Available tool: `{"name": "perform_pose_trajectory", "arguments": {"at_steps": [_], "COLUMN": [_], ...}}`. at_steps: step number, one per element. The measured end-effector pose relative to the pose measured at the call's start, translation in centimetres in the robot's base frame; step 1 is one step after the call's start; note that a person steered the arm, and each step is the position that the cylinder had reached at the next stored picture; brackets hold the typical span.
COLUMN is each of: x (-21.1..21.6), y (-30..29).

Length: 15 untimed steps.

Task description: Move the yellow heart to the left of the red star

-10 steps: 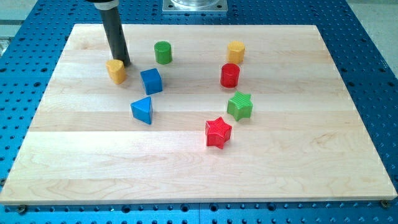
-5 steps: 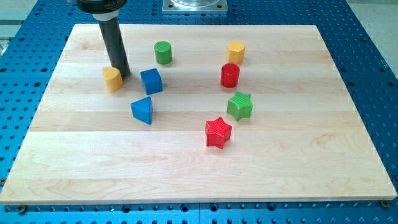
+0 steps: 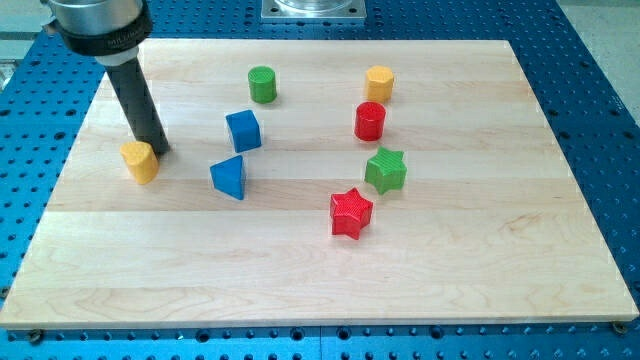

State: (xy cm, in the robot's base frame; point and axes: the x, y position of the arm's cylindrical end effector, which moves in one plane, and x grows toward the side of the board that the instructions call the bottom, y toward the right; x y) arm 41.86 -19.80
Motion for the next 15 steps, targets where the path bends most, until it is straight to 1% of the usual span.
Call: {"name": "perform_pose_trajectory", "arguments": {"at_steps": [1, 2, 3, 4, 5, 6, 7, 8, 9, 10, 12, 13, 14, 15], "x": [0.9, 1.3, 2.8, 2.5, -0.3, 2.1, 7.8, 10.1, 10.3, 10.3, 10.4, 11.4, 16.1, 15.8], "y": [-1.8, -6.0, -5.2, -1.2, -0.8, -0.4, -0.1, -0.3, -3.2, 0.0, 8.6, 7.8, 7.4, 7.9]}}
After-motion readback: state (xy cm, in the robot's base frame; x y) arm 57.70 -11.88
